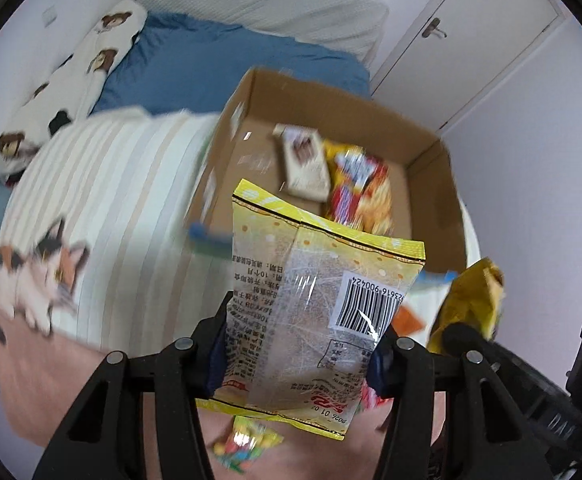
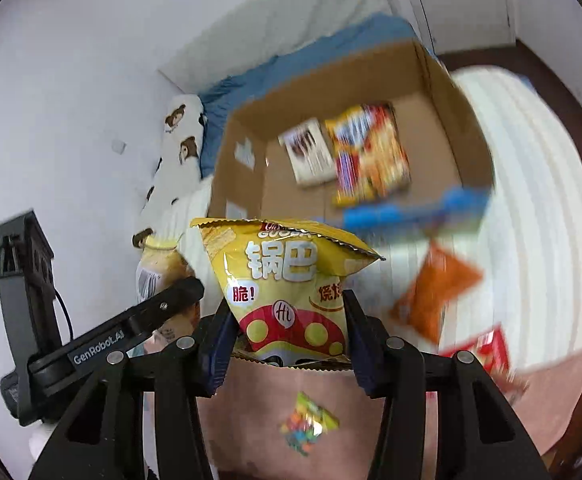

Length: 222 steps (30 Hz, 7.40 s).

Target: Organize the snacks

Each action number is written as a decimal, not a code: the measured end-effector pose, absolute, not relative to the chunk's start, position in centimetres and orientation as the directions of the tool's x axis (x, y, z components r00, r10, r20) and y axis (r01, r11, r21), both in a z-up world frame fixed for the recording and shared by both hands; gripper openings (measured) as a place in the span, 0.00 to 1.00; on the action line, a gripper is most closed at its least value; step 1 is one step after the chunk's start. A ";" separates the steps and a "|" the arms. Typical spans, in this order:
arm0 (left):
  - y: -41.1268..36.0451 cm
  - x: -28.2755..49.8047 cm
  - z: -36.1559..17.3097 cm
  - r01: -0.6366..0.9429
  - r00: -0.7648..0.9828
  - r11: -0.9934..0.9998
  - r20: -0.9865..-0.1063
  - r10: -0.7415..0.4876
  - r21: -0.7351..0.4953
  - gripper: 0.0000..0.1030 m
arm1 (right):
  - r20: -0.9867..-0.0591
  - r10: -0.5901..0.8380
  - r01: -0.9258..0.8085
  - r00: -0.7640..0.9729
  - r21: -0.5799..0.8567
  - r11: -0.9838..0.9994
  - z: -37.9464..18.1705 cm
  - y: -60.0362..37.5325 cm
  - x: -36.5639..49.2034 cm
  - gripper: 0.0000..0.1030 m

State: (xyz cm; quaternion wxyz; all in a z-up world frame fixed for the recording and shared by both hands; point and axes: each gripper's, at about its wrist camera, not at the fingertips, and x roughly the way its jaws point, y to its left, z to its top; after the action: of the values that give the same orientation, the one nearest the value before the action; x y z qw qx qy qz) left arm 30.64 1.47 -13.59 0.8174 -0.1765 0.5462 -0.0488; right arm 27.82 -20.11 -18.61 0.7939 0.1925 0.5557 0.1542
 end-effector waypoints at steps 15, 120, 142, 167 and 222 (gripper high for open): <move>2.3 46.4 -20.5 -0.192 0.156 0.931 -0.946 -0.284 -0.311 0.50 | -0.895 0.404 -0.002 0.191 0.411 0.912 -27.8 -15.6 41.3 0.51; 3.0 28.3 -35.2 -0.251 0.079 0.944 -0.977 -0.200 -0.214 0.60 | -0.979 0.189 0.195 0.074 0.200 0.960 -40.2 -20.9 28.6 0.63; 1.6 23.2 -24.0 -0.097 0.183 0.967 -0.960 -0.214 -0.234 0.44 | -0.882 0.382 0.078 0.276 0.417 0.906 -31.5 -21.1 25.0 0.43; -2.2 42.9 -10.9 0.046 0.368 0.978 -0.907 -0.207 -0.205 0.44 | -0.883 0.299 -0.044 0.363 0.304 0.952 -18.1 -22.8 42.3 0.43; -0.6 43.4 -16.2 -0.003 0.379 0.991 -0.917 -0.125 -0.136 0.92 | -0.922 0.118 -0.008 0.368 0.123 0.992 -23.4 -20.3 44.2 0.96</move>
State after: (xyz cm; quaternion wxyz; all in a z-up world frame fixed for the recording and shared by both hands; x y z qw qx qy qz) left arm 43.37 -0.63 -16.21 0.8283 -0.0574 0.5561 -0.0369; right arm 44.20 -20.26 -23.38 0.8256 0.0488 0.5608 0.0382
